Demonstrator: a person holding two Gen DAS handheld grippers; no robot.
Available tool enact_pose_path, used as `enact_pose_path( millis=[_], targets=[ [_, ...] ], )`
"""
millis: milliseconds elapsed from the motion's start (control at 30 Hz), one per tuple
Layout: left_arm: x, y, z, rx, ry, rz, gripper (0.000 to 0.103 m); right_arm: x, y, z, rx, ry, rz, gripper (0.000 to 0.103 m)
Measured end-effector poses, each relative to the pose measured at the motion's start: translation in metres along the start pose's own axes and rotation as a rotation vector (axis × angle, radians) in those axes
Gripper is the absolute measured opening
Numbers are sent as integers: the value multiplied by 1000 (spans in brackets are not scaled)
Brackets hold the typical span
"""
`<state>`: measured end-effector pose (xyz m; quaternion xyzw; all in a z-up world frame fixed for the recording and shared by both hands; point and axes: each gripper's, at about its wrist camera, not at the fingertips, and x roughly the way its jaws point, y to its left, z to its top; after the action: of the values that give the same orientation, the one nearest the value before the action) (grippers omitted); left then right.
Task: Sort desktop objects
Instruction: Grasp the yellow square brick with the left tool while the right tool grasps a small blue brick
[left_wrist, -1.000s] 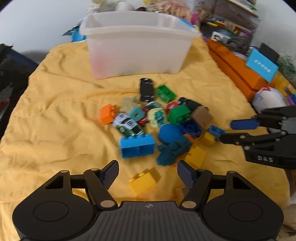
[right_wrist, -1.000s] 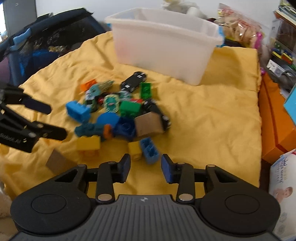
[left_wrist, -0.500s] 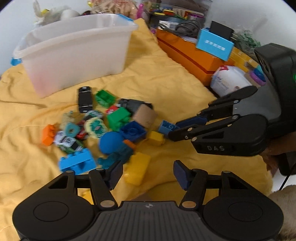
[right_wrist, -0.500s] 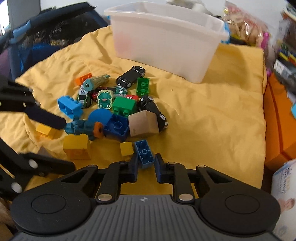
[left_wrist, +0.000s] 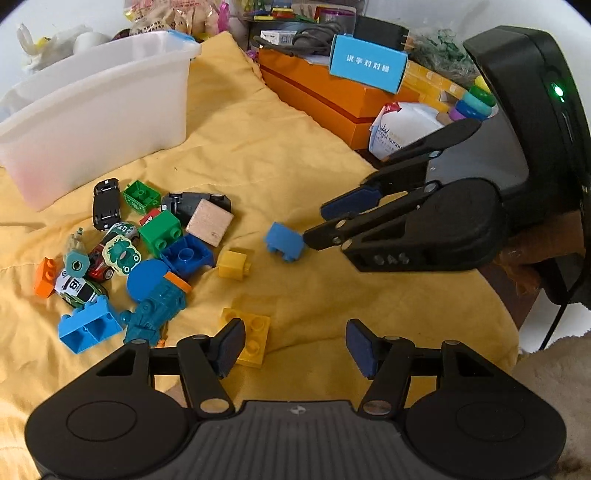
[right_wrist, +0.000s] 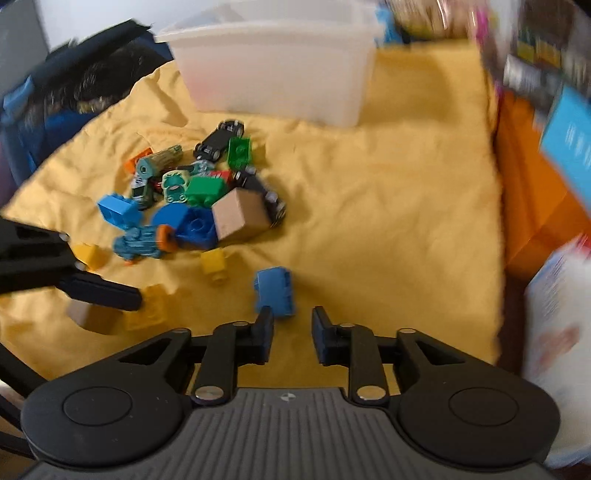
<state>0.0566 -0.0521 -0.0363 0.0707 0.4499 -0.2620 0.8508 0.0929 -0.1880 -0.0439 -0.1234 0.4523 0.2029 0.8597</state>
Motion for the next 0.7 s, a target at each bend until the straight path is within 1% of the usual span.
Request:
enact_pose_path(
  millis=[67,200,333,433,500,533,567,667,700],
  targets=[
    [-7,-4,-2,-1,-22,27,64,-4,6,1,-67,-20,-14,28],
    [-22,-2,-4,-47,-59,81,64,-2,22,5,-158,-43,15,28],
    [-24,4,-8,-105,-51,114,64,10,39,6,-278,-59,-22,27],
    [-21,2,-7,-103,-43,119,64,20,43,1,-353,-42,-70,28],
    [-15,1,-5,-87,-38,139,64,25,40,-4,-377,-44,-87,28],
    [-11,2,-3,-82,-31,157,64,26,38,-5,-379,-45,-86,24],
    [-8,4,-2,-80,-25,170,64,26,35,-5,-367,-52,-75,17],
    [2,12,2,-98,5,184,62,19,26,-4,-304,-40,-41,17],
    [7,16,2,-109,23,183,57,14,23,-4,-276,-42,-18,17]
  ],
)
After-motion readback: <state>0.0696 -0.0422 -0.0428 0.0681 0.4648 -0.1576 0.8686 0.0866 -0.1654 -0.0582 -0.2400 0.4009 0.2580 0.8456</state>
